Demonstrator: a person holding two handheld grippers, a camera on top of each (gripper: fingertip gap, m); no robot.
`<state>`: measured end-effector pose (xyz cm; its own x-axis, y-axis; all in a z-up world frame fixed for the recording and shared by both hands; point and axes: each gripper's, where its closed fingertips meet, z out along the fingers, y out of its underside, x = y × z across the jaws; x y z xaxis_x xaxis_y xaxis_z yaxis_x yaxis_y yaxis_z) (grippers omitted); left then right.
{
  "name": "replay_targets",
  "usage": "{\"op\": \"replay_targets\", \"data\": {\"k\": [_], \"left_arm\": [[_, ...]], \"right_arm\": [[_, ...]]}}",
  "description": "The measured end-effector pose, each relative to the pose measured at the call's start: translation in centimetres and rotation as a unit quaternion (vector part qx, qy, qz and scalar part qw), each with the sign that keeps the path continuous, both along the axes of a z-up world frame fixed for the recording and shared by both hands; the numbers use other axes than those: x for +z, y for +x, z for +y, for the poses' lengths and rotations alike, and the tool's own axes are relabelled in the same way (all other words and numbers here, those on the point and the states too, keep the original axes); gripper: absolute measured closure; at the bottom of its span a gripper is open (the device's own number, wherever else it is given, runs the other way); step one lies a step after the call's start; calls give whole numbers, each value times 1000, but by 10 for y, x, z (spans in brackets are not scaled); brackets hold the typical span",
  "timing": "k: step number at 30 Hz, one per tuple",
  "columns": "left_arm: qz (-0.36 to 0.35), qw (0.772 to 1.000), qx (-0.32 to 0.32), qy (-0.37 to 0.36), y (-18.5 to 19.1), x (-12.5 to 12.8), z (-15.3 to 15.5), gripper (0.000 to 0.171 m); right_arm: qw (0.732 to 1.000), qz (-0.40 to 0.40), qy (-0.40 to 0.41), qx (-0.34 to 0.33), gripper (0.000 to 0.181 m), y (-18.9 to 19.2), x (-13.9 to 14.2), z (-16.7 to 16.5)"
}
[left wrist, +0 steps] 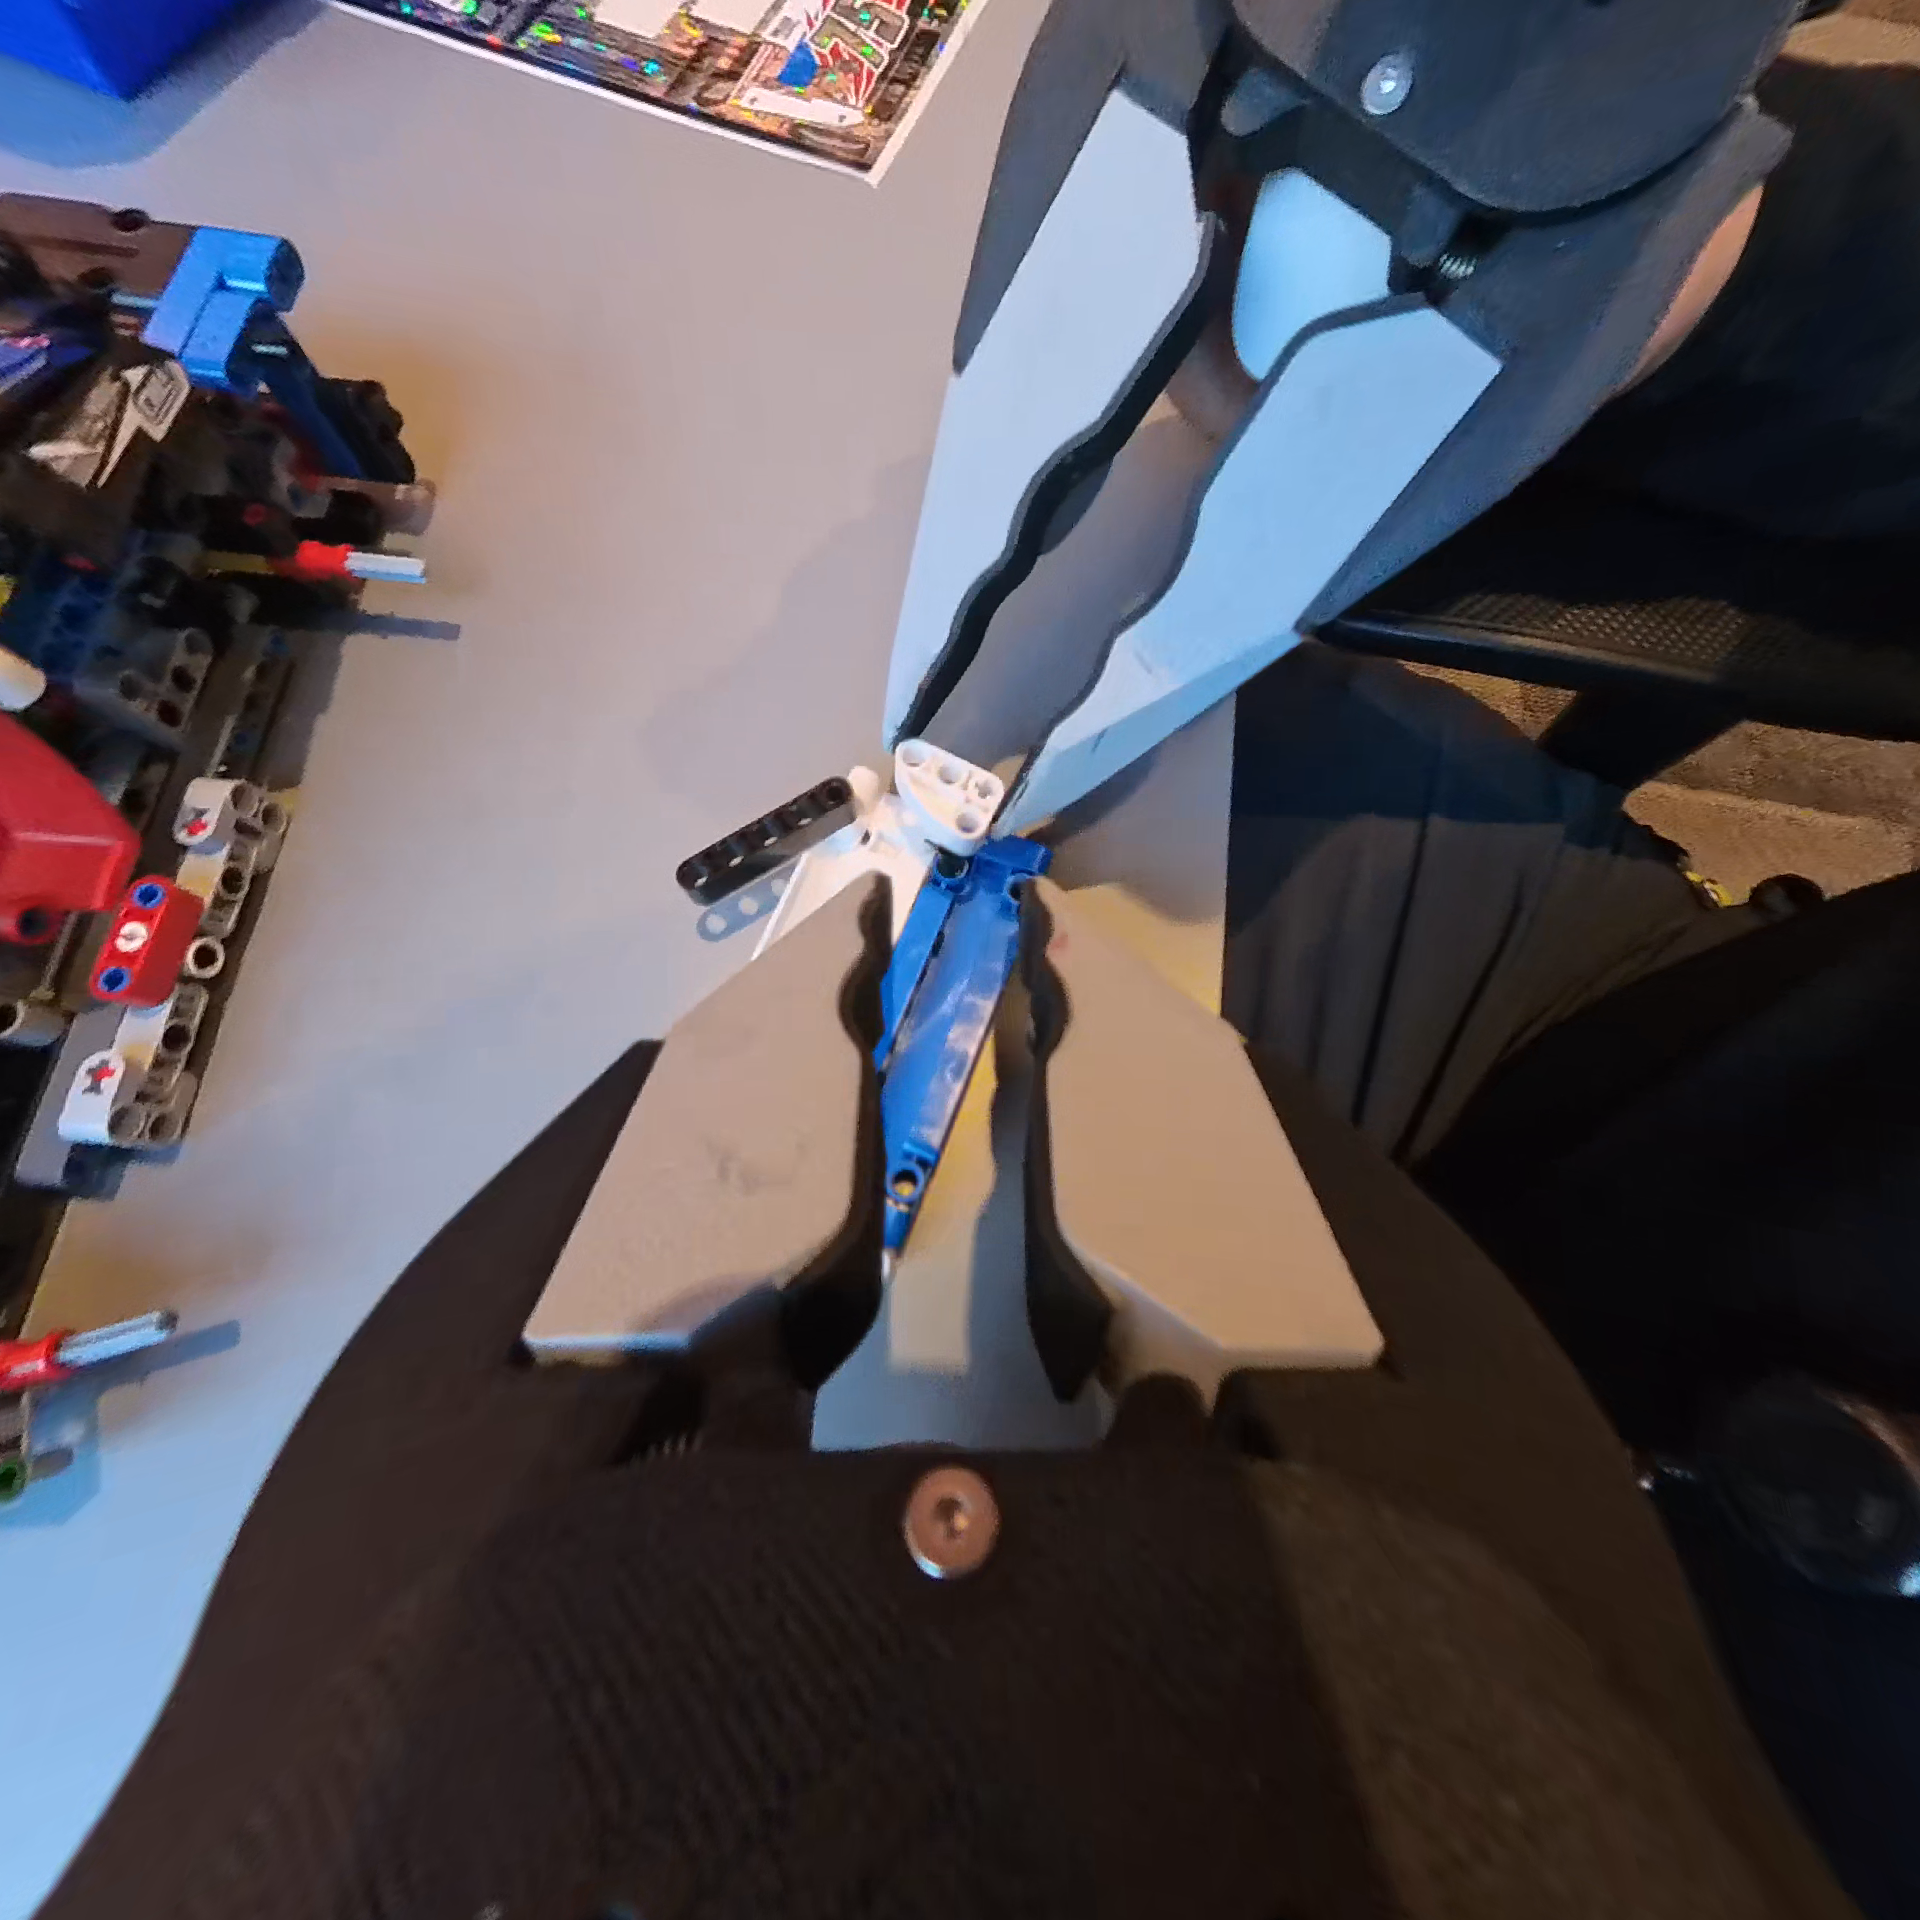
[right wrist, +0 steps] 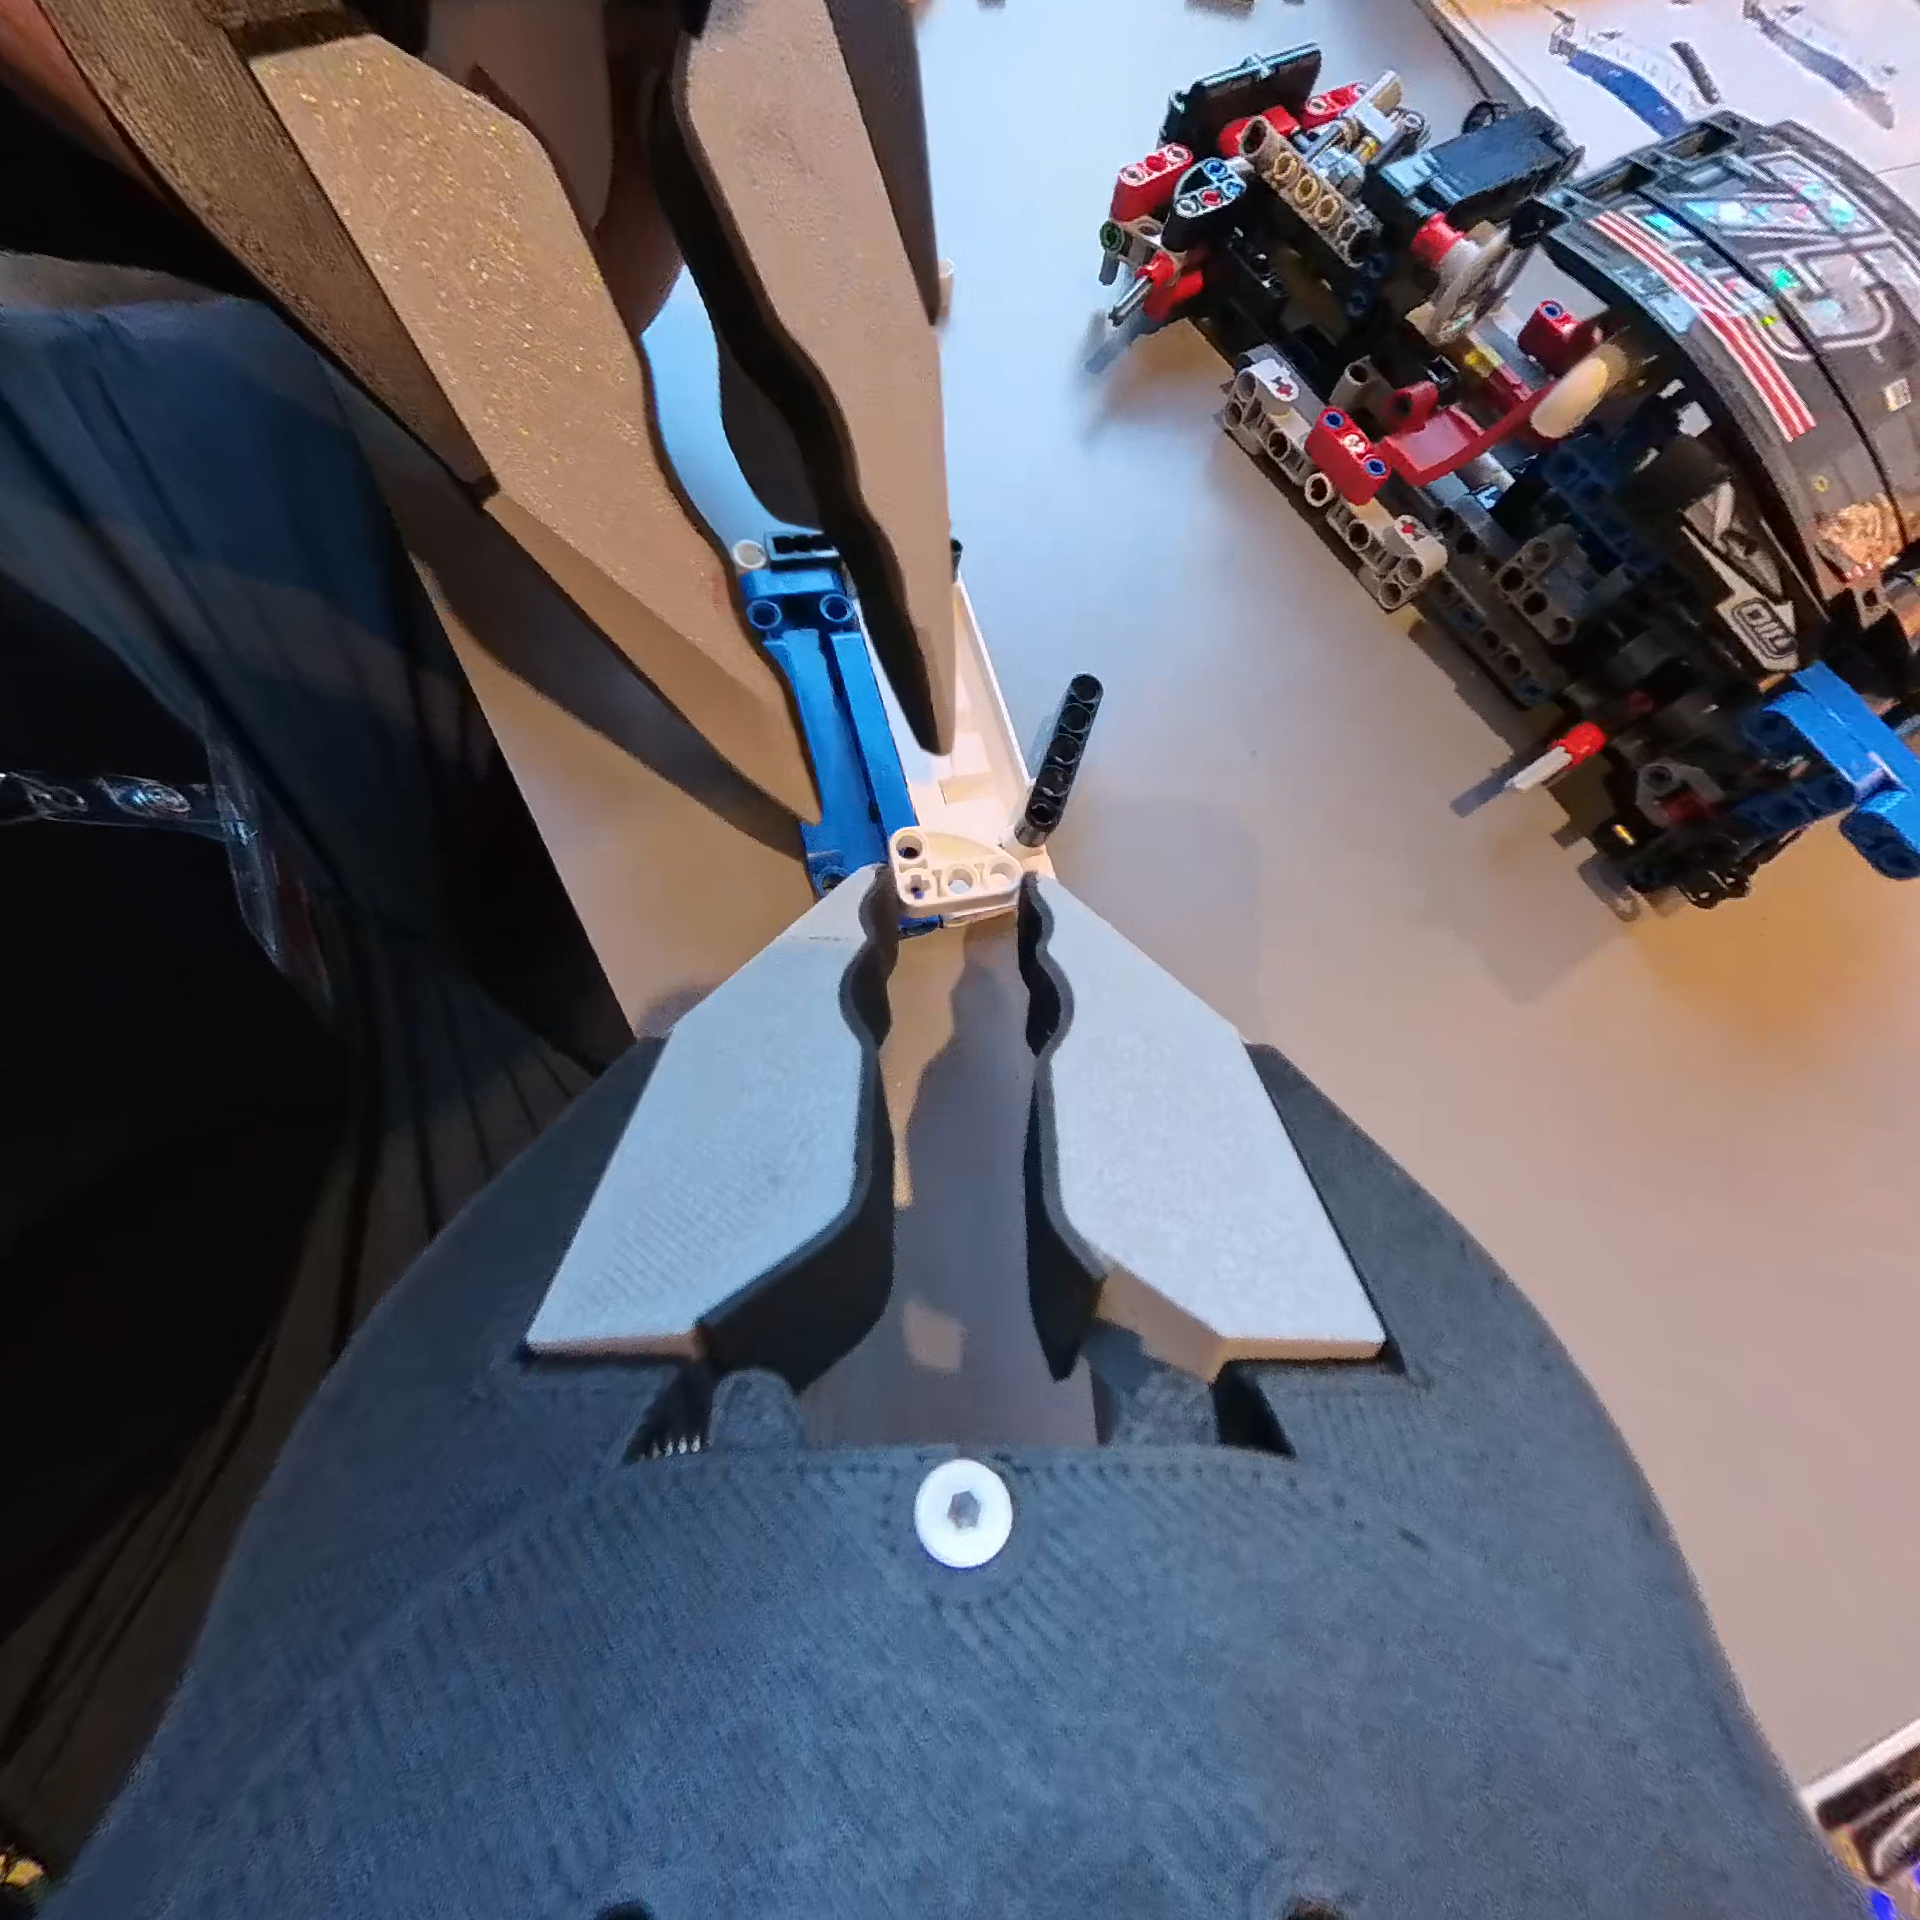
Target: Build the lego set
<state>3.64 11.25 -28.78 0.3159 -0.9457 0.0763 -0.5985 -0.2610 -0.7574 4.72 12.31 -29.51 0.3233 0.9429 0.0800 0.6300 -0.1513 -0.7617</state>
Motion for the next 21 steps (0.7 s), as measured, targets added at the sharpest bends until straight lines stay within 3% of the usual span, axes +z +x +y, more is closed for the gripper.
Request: {"op": "replay_targets", "data": {"k": [5,21], "left_arm": [[23,999,-24,17,5,-6,4,161],[28,999,-37,-6,9,-17,5,161]], "right_arm": [[1000,-4,0,1,161,-1,-1,0],[1000,-17,2,-13,160,23,-5,13]]}}
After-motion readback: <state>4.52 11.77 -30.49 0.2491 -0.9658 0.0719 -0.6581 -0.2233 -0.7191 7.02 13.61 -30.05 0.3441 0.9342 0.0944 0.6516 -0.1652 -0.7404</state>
